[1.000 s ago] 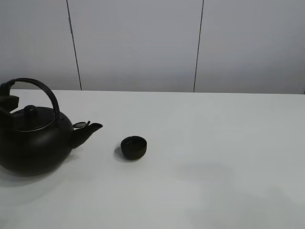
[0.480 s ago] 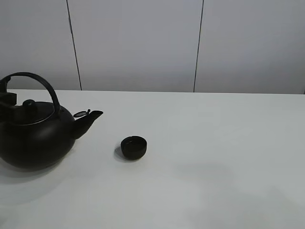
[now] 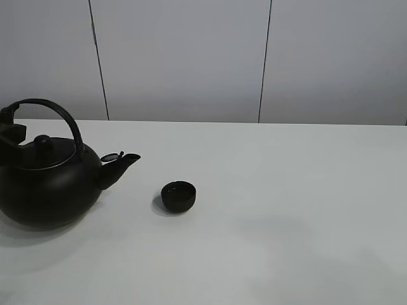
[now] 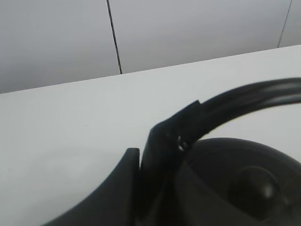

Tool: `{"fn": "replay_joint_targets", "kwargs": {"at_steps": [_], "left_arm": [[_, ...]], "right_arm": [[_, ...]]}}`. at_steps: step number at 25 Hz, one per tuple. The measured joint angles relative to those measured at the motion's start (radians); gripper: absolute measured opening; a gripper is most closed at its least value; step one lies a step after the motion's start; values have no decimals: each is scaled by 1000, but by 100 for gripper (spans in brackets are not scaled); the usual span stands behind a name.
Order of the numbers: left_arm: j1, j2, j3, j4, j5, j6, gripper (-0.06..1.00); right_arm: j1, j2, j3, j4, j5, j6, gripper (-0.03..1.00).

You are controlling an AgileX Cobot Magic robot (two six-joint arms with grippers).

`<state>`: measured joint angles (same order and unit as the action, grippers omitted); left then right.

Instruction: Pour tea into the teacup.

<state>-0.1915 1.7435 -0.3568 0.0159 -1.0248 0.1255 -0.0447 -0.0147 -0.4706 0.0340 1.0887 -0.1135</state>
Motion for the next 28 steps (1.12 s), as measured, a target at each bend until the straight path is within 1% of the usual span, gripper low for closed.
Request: {"fn": "replay_joint_targets", "kwargs": {"at_steps": [7, 17, 19, 21, 23, 25, 28], "left_arm": [[0, 76, 0, 18, -30, 4, 11], [0, 81, -1, 21, -37, -11, 11], [0, 81, 9, 21, -52, -28, 15], [0, 75, 18, 22, -93, -57, 22], [0, 71, 29, 22, -112, -81, 29], [0, 66, 45, 22, -113, -100, 31], [0, 33, 86, 23, -113, -112, 33]], "right_arm": [[0, 0, 0, 0, 0, 0, 49], [0, 0, 0, 0, 0, 0, 49], [0, 0, 0, 0, 0, 0, 49], [0, 0, 0, 0, 0, 0, 49], [0, 0, 0, 0, 0, 0, 49], [0, 0, 0, 0, 0, 0, 49], [0, 0, 0, 0, 0, 0, 49]]}}
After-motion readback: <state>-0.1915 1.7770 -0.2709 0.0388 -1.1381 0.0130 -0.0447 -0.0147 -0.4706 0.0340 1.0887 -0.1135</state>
